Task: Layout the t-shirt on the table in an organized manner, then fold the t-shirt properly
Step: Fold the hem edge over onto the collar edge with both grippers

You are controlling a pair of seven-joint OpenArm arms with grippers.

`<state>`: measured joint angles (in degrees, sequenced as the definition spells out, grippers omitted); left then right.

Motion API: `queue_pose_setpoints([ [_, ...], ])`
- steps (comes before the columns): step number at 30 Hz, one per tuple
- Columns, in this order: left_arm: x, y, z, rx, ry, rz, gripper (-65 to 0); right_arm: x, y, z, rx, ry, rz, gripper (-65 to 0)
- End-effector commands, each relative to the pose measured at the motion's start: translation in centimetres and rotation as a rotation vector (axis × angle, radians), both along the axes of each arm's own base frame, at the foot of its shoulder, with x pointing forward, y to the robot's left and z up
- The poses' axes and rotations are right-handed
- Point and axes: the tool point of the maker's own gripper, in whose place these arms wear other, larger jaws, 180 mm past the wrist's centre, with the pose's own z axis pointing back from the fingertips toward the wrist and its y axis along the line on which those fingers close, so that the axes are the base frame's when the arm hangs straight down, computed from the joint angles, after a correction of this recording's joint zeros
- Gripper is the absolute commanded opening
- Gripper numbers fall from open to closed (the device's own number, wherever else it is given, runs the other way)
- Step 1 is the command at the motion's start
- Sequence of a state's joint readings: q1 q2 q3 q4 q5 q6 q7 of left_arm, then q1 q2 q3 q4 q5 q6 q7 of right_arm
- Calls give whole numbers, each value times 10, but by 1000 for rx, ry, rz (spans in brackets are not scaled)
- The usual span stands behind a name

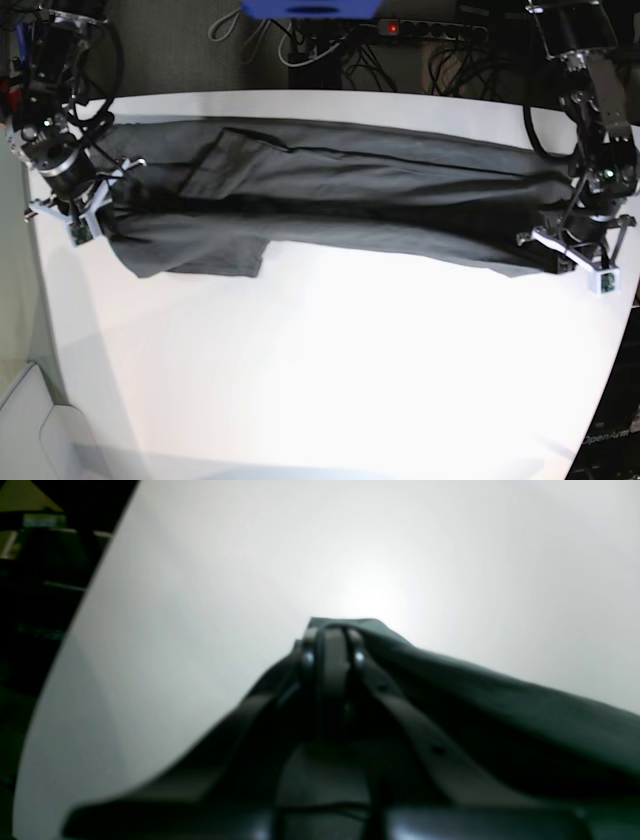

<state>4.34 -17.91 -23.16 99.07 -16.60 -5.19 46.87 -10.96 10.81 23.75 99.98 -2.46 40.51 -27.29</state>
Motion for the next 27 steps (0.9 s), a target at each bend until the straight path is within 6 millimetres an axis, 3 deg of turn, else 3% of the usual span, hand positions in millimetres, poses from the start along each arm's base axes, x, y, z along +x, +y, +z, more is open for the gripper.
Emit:
queue_pose_setpoints([
  [1,3,4,15,19,-48,0,-647,5,-8,15,-14,-49,-9,-650],
  [9,-16,0,4,21,-8,-12,-647,-24,-8,-8,-13,35,-8,-650],
  [14,-19,-4,10,32,-6,-25,-647,-30,-2,6,-42,8,16,-650],
  [19,-22,6,30,44,0,10,-647,-30,4,26,-77,-34,39,-650],
  [27,-26,15,45,106,42,-8,-647,-53,6,11,-76,28,49,-650],
])
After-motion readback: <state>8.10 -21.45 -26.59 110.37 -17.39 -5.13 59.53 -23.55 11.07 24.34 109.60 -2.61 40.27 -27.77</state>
